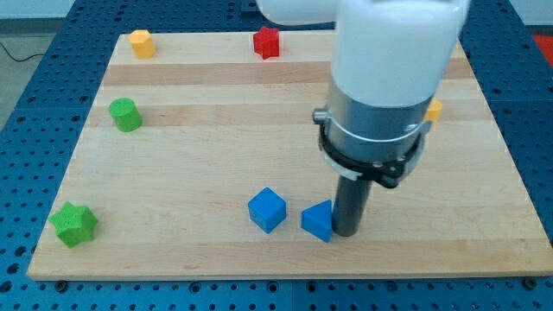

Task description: Push the green star to the center left of the board

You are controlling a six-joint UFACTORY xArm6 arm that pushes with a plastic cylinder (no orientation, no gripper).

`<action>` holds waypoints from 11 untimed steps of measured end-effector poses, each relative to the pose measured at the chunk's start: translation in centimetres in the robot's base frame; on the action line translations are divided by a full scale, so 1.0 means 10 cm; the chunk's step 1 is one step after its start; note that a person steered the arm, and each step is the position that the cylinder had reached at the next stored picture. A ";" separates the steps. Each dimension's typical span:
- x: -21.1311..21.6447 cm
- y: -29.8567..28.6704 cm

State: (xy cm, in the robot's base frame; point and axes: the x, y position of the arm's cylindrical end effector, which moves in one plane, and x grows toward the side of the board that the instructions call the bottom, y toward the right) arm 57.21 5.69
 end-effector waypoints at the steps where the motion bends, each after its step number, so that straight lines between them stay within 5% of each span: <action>1: -0.02 -0.18; 3: -0.03 -0.21; 5: -0.79 0.07; 10: -0.76 -3.61; 11: -0.76 -3.61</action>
State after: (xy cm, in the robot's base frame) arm 49.58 -30.41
